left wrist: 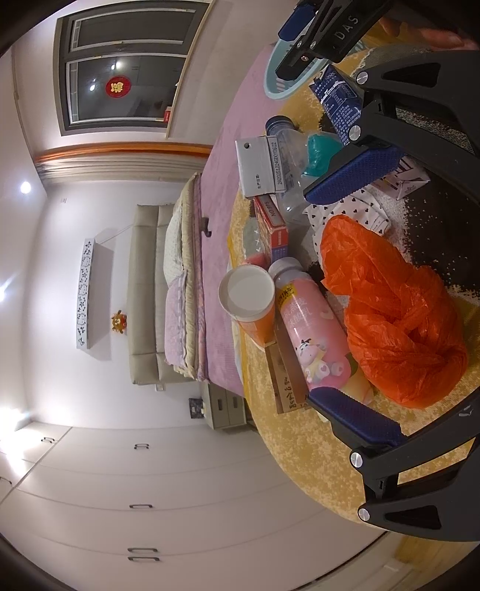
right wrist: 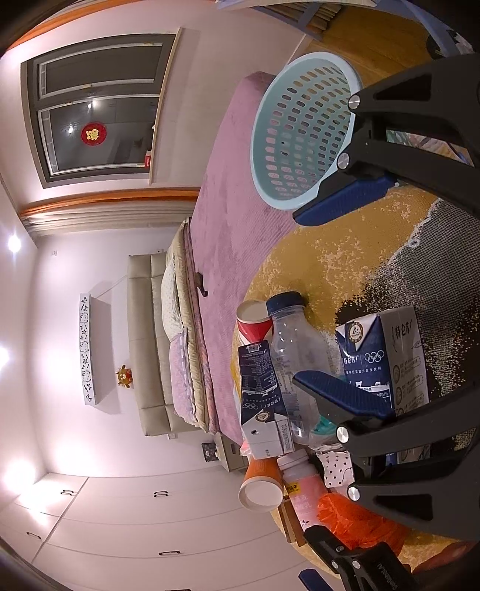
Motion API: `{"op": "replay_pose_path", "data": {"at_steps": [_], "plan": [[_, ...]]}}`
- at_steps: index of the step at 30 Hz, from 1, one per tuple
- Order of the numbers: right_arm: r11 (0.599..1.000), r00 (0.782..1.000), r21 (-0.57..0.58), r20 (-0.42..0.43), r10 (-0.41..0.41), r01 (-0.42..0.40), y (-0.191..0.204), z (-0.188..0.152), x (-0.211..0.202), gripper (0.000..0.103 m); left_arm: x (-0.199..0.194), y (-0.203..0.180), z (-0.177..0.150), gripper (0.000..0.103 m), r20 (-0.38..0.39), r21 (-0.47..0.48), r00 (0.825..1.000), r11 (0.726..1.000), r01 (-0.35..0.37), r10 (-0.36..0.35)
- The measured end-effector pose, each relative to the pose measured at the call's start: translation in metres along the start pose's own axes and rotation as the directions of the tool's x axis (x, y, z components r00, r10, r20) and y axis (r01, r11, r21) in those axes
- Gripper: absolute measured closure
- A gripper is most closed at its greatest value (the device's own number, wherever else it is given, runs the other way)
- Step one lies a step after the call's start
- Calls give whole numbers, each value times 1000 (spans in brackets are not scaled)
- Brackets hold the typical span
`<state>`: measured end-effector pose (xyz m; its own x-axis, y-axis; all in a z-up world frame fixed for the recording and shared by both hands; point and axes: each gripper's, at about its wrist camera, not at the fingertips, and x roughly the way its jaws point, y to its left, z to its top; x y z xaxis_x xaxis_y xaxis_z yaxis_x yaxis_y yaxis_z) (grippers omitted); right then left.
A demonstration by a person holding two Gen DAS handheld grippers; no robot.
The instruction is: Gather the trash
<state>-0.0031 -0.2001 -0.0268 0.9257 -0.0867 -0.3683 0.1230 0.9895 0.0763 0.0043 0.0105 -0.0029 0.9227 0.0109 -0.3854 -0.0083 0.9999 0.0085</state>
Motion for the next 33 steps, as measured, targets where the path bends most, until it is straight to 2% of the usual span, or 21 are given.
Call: {"op": "replay_pose_path", "data": {"at_steps": [21, 22, 24, 27, 30, 31, 33], "plan": [[1000, 1000, -9, 0, -7, 7, 2, 1, -2, 28, -3, 2, 0, 7, 8, -20, 1000, 1000, 19, -18], [1000, 1000, -4, 2, -13, 13, 1, 2, -3, 32, -3, 4, 1, 7, -1, -28, 1000, 999, 31, -31], [1000, 1000, -1, -7, -1, 1, -1, 4, -7, 58, -5, 11, 1, 7, -38, -30, 997, 997, 66, -68], [999, 1000, -19, -17, 26, -26, -4, 11, -14, 61, -14, 24, 1, 7, -79, -23, 993, 996, 85, -87], [995, 996, -51, -32, 88, -90, -7, 25, -19, 61, -16, 44, 8, 7, -139, -82, 977, 985, 149, -159], [993, 994, -65, -41, 100, -102, -7, 29, -18, 61, -14, 50, 11, 8, -166, -107, 967, 978, 178, -194], [986, 989, -98, -79, 127, -134, -3, 35, -12, 59, -3, 52, 15, 8, -237, -125, 936, 963, 238, -262]]}}
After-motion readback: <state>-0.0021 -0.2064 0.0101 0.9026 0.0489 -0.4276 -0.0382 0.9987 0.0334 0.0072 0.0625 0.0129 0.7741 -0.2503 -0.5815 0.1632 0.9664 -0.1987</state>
